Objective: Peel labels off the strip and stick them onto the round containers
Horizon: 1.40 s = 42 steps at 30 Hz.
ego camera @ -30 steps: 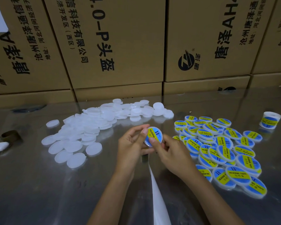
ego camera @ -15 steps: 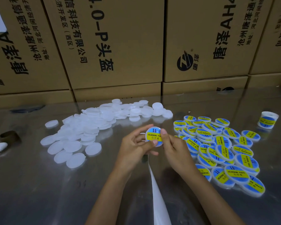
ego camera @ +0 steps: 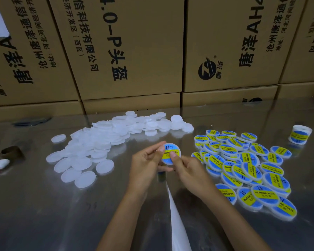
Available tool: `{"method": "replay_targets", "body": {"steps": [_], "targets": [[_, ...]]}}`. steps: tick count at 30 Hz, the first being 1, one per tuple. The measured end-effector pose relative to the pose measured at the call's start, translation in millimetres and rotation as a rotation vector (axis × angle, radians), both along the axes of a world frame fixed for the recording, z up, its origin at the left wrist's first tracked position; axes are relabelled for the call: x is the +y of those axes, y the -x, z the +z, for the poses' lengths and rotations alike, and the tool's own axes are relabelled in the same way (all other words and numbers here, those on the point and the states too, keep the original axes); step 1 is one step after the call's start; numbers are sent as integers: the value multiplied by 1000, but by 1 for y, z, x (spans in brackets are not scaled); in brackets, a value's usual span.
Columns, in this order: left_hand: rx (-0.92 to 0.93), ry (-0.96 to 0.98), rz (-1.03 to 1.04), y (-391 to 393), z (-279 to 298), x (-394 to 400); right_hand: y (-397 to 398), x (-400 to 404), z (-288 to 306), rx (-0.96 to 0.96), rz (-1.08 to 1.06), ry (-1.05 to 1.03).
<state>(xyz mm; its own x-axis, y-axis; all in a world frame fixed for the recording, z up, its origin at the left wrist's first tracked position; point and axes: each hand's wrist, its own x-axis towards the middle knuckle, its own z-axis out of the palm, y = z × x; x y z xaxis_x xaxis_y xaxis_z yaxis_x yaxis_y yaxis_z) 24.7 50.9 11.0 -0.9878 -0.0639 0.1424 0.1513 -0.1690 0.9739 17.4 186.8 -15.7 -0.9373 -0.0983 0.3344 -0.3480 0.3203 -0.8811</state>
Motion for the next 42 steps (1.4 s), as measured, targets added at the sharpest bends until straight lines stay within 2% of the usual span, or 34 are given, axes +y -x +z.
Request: {"method": "replay_targets", "body": {"steps": [6, 9, 13, 18, 22, 30, 34, 36, 38, 40, 42], "targets": [[36, 129, -112, -1, 1, 6, 13, 5, -7, -140, -66, 101], [35, 115, -9, 0, -2, 8, 15, 9, -5, -253, -158, 198], [2, 98, 146, 4, -4, 0, 18, 20, 3, -389, -273, 521], [2, 75, 205, 3, -3, -3, 19, 36, 10, -527, -297, 964], [-29, 53, 225, 2, -2, -1, 20, 45, 10, -558, -316, 1110], [-83, 45, 256, 4, -5, -5, 18, 47, 9, -589, -304, 1034], [-101, 60, 259, 9, -8, -11, 18, 35, 10, -562, -259, 774], [-109, 93, 349, 14, -7, -23, 16, 24, 7, -549, -240, 609], [-128, 252, 552, 18, -9, -44, 14, 14, 2, -527, -223, 502], [-166, 562, 731, 19, -15, -69, 13, 8, -2, -500, -214, 447], [-209, 826, 771, 19, -25, -89, 13, 7, -3, -485, -213, 428]]}}
